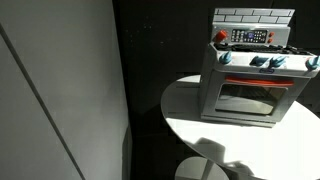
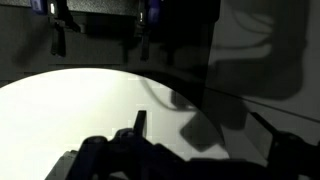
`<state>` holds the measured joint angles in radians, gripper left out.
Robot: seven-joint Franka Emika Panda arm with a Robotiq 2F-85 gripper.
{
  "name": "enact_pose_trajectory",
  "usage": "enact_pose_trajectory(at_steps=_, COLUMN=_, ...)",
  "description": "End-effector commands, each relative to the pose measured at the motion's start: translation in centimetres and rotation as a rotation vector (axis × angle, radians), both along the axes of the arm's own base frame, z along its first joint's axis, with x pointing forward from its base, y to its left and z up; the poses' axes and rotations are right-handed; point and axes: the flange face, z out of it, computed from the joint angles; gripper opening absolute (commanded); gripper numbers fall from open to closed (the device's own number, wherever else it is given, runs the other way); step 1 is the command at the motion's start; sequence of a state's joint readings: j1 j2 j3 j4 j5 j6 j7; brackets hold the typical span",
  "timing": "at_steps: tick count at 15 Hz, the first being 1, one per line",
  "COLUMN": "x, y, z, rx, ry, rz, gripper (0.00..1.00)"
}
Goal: Press the top right orange button on the stove
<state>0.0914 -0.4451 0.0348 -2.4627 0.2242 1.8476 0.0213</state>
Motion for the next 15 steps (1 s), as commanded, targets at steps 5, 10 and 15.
enact_pose_trajectory(at_steps=5, x=4.1, y=-2.0, z=5.8, rx=-0.121, ry=-0.174, rz=-0.109, gripper=1.0)
enact_pose_trajectory(at_steps=10, x=7.1, y=-4.3, z=7.6, rx=-0.204, ry=-0.286, rz=-0.203, gripper=1.0)
enact_pose_trajectory(at_steps=15, x=10.4, y=-7.1, z=8.5, rx=-0.3, ry=-0.393, rz=-0.294, gripper=1.0)
